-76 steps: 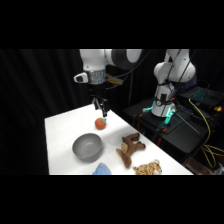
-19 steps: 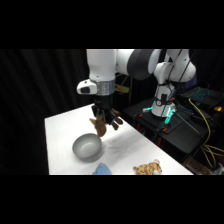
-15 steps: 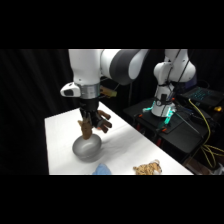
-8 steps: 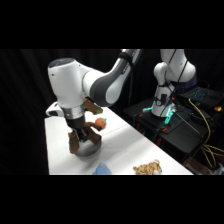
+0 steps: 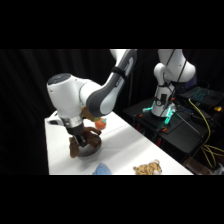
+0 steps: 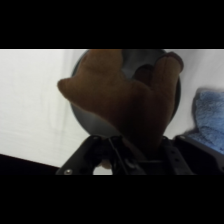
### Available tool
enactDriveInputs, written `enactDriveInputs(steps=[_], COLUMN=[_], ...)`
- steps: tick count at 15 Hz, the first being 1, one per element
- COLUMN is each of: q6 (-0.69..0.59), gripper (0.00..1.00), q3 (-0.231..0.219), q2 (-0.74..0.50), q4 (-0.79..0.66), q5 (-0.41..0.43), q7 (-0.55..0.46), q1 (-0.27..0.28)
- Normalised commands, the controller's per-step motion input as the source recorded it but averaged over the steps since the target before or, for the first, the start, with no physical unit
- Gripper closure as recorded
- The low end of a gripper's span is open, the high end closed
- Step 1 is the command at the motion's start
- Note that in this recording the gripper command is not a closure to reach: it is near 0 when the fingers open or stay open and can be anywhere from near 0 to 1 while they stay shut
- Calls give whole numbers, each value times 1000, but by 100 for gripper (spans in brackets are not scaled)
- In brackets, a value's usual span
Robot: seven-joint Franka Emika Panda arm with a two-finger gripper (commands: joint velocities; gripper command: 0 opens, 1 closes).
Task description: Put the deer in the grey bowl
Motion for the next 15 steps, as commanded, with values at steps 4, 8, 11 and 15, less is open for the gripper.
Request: enactDriveInputs(steps=[4,8,11,15], q6=[94,-11,-223,-490], gripper=[0,0,0,0], q3=[29,23,41,15], q2=[-195,-245,-501,-607], q4=[-135,-164,-256,-162], q5=[97,75,101,80], q7=[-106,-85,-175,-189], q1=[-68,-20,-53,-44])
